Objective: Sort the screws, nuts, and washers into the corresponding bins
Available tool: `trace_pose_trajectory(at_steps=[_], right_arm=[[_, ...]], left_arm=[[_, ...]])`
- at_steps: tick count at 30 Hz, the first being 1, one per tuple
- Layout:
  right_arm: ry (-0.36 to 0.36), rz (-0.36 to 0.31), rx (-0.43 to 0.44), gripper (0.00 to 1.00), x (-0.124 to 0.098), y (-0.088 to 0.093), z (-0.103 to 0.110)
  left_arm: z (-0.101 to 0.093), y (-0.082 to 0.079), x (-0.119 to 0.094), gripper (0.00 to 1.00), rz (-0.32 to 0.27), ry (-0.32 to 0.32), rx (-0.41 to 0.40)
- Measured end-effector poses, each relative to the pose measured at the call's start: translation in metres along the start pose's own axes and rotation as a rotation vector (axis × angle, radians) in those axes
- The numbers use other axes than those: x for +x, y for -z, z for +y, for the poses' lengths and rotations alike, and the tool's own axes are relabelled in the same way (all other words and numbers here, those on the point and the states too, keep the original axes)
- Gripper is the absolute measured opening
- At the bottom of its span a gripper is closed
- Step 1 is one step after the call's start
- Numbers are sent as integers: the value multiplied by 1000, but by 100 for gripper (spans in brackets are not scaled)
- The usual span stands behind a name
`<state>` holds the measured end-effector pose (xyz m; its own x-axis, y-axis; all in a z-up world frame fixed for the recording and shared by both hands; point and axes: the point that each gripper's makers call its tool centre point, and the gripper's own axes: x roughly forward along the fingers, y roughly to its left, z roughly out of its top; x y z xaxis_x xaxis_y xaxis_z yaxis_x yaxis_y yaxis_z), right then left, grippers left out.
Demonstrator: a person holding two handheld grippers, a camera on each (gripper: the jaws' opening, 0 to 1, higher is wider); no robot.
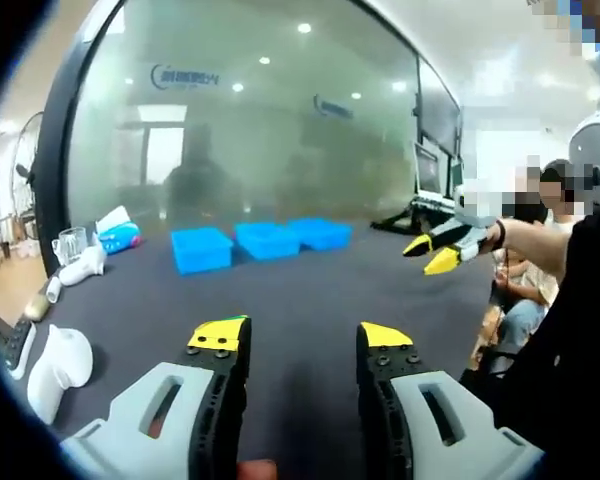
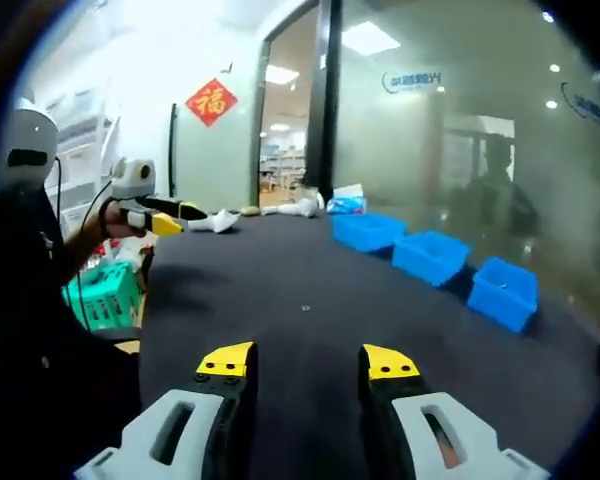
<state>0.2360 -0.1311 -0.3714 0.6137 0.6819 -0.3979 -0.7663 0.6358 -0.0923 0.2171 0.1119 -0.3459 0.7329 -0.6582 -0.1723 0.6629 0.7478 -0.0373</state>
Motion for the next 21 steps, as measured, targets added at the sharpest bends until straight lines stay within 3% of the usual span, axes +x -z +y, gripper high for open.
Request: trace_pose_trajectory(at_steps=[6,14,21], right_arm=[[-78,102,-65,33,16,-6,-1],[-163,226,-155,28,53,-13,1],[-220,324,-219,26,84,-8,6]], left_arm=[[0,1,2,41,-4,5,-7],[1,4,1,41,-4,8,-21],[3,5,0,41,-7,9,-27]])
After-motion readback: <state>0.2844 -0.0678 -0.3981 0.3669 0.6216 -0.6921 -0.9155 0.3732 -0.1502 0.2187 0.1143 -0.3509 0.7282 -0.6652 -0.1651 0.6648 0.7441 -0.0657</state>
